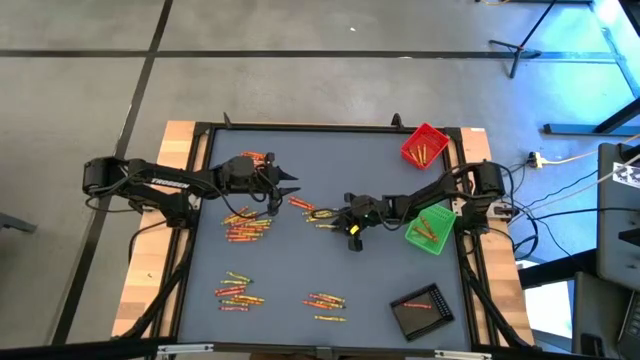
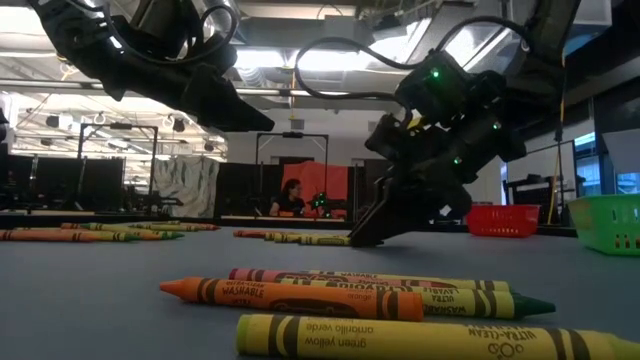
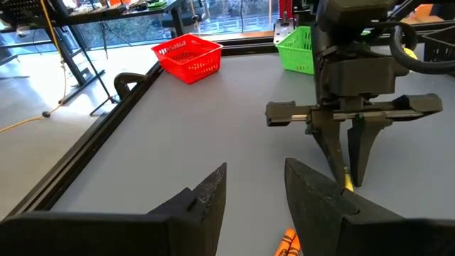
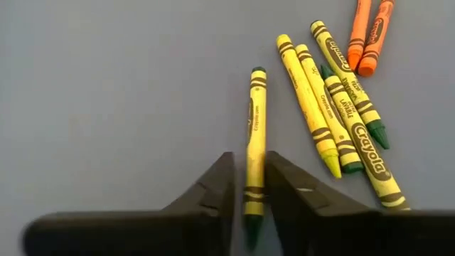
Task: Sort crayons
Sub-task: Put the green crayon into the red bin
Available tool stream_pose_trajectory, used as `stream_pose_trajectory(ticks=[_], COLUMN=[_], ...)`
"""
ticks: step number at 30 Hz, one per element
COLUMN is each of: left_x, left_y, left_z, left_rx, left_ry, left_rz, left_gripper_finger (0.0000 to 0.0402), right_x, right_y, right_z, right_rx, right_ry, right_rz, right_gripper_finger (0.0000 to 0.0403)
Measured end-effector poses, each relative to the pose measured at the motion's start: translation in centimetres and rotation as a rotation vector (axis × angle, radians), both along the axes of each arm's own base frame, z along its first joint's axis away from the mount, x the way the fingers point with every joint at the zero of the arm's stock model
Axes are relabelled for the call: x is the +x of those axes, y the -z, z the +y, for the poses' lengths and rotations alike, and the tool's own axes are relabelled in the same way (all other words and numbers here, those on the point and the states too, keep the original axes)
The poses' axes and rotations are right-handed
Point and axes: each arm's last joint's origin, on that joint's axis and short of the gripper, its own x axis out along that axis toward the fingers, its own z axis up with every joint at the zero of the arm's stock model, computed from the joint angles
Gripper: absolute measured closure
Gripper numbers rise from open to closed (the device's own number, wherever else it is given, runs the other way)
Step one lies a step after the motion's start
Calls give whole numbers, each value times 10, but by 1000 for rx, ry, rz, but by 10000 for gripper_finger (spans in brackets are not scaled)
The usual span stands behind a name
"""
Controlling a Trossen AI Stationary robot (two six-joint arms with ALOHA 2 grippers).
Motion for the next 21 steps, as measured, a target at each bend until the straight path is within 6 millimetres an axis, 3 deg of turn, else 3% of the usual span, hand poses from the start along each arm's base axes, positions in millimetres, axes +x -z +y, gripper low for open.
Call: stream_pose_trajectory(ticks=[5, 14, 21], left_x=[0, 0, 0], left_y=[0, 0, 0], left_z=[0, 0, 0], left_rx=[0, 0, 0], left_ry=[0, 0, 0], left_rz=[0, 0, 0], left_gripper_finger=[274, 274, 274], right_x=[0, -2, -10], right_y=[0, -6, -33], right_z=[0, 0, -1], right_rx=[-6, -3, -15], right_ry=[2, 0, 18], right_rz=[2, 3, -9], right_gripper_finger=[392, 369, 385])
